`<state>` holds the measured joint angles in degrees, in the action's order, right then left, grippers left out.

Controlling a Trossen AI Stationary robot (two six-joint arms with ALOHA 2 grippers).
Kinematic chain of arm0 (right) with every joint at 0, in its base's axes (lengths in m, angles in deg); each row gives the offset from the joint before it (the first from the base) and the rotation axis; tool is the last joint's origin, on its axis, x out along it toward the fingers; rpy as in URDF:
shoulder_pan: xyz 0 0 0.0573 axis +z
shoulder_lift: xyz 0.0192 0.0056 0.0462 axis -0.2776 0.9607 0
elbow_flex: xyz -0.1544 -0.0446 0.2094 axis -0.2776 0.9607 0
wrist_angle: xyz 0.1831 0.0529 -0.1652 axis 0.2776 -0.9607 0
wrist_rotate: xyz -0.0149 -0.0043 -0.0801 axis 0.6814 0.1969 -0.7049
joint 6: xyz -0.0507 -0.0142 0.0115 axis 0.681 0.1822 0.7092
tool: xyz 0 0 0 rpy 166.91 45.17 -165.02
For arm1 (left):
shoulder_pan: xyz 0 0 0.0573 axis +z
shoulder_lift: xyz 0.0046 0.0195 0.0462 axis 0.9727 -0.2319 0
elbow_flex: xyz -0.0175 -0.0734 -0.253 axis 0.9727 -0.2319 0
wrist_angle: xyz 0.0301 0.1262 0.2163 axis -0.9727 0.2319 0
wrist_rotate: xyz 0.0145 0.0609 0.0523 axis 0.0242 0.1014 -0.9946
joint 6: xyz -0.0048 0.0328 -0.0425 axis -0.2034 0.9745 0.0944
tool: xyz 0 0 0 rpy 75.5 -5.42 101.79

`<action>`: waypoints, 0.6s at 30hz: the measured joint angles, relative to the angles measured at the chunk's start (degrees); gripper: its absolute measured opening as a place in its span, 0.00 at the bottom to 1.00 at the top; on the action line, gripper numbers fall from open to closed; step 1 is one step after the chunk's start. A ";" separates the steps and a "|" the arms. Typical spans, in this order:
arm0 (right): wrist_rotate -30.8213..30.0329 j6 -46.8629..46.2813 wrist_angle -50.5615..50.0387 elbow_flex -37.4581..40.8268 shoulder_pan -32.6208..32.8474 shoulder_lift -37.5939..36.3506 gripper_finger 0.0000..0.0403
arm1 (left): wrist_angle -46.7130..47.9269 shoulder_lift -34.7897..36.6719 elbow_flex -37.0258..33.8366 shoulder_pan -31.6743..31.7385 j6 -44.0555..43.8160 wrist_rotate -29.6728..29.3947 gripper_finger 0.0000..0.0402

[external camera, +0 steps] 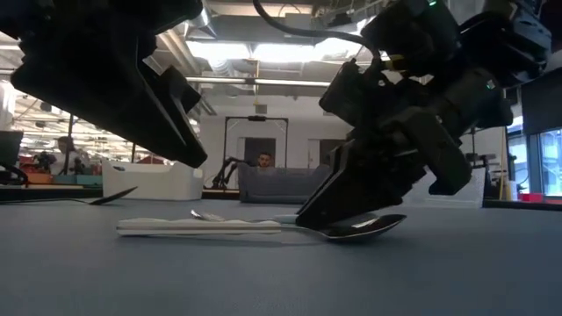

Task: Sort silverware by color (type)
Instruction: Put the bottom middle sky blue spoon into the black bin

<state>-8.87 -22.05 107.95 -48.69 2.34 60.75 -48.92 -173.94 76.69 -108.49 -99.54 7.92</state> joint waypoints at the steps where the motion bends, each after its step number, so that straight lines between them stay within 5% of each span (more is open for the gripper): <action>1: 0.12 0.98 0.01 0.01 -0.18 0.00 0.08 | 0.00 0.00 0.00 0.00 0.35 -0.40 0.31; 4: -0.27 4.11 -0.39 -0.34 -0.54 0.02 0.04 | 0.01 0.00 0.00 0.00 0.89 -0.64 0.31; 9: -1.73 8.03 -1.78 -0.72 -1.20 -1.93 0.12 | 0.35 0.88 0.00 -0.04 2.43 -1.03 0.31; 18: -11.44 16.28 -10.82 -0.59 -3.62 -15.50 0.04 | 5.63 3.43 0.00 -0.45 3.96 -4.42 0.31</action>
<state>-20.31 -5.77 97.13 -49.29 -1.28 45.25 -43.29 -170.51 76.70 -108.94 -95.58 3.51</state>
